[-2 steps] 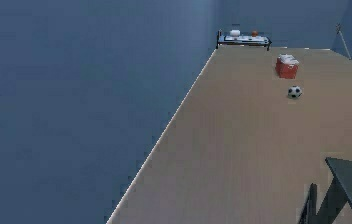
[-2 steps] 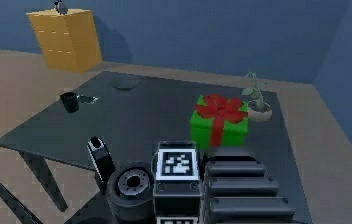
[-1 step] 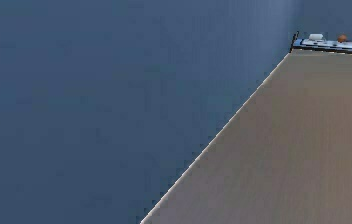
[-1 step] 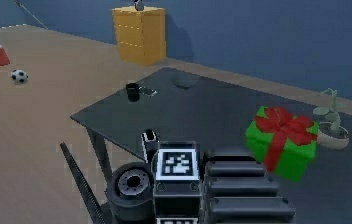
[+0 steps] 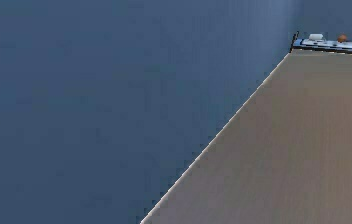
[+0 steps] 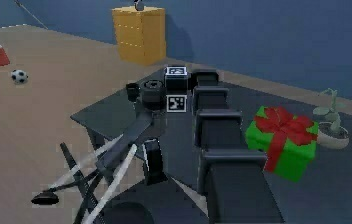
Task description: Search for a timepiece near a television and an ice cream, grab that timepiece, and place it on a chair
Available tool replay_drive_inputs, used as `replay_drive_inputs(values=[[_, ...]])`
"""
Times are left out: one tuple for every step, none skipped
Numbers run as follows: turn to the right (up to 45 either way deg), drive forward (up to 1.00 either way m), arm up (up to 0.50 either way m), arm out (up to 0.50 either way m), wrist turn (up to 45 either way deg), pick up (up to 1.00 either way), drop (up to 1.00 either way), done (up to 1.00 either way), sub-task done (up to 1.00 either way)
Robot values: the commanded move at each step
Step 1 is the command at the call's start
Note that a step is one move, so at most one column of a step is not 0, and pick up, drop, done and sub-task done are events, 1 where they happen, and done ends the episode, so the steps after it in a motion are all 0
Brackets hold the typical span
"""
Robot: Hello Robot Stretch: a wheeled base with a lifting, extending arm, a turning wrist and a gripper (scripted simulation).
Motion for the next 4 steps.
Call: replay_drive_inputs(values=[[0.0, 0.0, 0.0, 0.0, 45.0, 0.0, 0.0, 0.0, 0.0], [0.0, 0.0, 0.0, 0.0, 45.0, 0.0, 0.0, 0.0, 0.0], [0.0, 0.0, 0.0, 0.0, 15.0, 0.0, 0.0, 0.0, 0.0], [0.0, 0.0, -0.32, 0.0, 0.0, 0.0, 0.0, 0.0, 0.0]])
